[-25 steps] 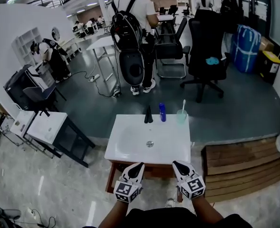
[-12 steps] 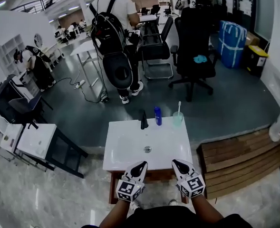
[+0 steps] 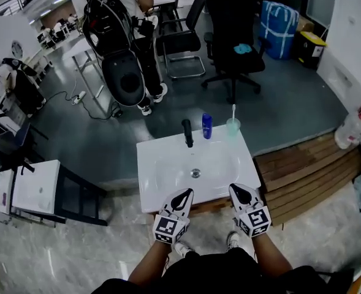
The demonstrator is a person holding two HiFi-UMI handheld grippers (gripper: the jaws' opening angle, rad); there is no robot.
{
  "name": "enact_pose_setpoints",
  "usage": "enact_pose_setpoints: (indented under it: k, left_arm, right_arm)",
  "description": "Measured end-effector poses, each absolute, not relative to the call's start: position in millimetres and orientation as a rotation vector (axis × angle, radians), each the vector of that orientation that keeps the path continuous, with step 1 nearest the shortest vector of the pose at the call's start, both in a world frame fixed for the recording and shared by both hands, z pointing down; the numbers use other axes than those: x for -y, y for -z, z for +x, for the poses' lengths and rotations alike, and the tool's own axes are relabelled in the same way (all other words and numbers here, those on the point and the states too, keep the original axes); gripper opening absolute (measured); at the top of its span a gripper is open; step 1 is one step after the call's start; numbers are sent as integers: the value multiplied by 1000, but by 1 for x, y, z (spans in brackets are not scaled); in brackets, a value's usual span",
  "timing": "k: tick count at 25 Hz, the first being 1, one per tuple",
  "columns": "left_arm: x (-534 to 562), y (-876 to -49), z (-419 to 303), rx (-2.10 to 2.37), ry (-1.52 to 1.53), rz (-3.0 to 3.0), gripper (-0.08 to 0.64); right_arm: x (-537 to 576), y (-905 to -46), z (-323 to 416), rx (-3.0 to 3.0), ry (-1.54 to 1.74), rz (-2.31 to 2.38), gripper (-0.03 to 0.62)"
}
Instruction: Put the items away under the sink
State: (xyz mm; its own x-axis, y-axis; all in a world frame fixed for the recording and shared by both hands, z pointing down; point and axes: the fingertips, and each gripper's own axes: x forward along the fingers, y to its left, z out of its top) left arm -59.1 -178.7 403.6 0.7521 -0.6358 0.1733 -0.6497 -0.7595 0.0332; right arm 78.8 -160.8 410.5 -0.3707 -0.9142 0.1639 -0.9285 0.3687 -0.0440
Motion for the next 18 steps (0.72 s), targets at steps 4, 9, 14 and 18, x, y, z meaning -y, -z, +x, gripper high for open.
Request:
enact_pose_setpoints:
  k: [4, 9, 14, 18]
  left_arm:
    - [184, -406, -65, 1012, -238, 2862, 23]
    - [199, -407, -67, 1062, -209, 2826, 21]
    - [213, -407, -64, 1112, -194, 2788, 21]
    - [223, -416, -56, 1128, -215, 2766, 21]
  right_arm:
    - [165, -414, 72, 2463, -207, 1712, 20]
    - [185, -417, 80, 2430, -191, 1711, 20]
    - [208, -419, 98, 2406, -189, 1725, 20]
    - [226, -431, 117, 2377, -208, 1745, 20]
